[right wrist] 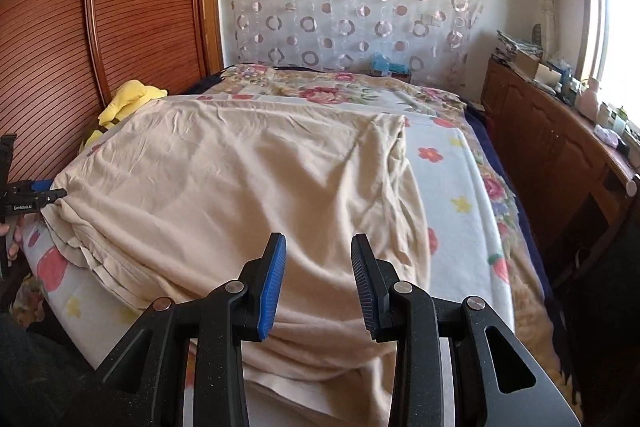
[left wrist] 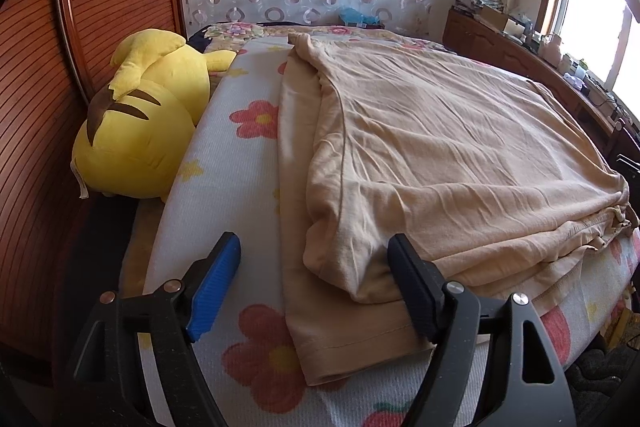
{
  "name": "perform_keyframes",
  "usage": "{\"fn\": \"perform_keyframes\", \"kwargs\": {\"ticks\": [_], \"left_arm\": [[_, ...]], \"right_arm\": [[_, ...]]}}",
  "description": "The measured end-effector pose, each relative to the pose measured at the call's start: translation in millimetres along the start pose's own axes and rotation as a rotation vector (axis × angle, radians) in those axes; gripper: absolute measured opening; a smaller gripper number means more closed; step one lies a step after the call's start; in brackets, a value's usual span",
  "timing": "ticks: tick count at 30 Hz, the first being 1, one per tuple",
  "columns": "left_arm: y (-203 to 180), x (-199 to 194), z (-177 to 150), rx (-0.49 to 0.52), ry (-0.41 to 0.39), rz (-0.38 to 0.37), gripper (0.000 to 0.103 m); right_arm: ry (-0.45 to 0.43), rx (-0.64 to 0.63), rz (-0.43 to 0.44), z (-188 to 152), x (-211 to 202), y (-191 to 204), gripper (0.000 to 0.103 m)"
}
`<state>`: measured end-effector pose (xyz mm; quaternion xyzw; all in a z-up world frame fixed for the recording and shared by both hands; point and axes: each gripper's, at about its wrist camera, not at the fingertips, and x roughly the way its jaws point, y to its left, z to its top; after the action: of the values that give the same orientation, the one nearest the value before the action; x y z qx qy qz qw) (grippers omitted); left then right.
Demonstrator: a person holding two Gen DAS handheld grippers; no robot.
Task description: Fold small clothes
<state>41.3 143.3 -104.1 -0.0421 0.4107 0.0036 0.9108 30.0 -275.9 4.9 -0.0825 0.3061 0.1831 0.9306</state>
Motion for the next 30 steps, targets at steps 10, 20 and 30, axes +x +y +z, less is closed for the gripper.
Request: {"fn": "perform_keyframes", "kwargs": {"ticks": [10,20,30], "left_arm": [[-0.6,-6.4,-2.9,0.010,0.008,-0.062,0.064],[-15.1,-13.0,6.8,0.005,-0.008,-0.152,0.013],[-75.6,-51.2,53.6,0.088,-0.168,-0.278,0.006]], "right_arm": [[0.075,-0.026,0.024,-3.9,39.0,12.4,0.039],[0.135,-0.022,0.022,3.6,54.1,15.5,0.043],[0.134,-0.018,0.031,3.4,57.2,16.9,0.043]]}}
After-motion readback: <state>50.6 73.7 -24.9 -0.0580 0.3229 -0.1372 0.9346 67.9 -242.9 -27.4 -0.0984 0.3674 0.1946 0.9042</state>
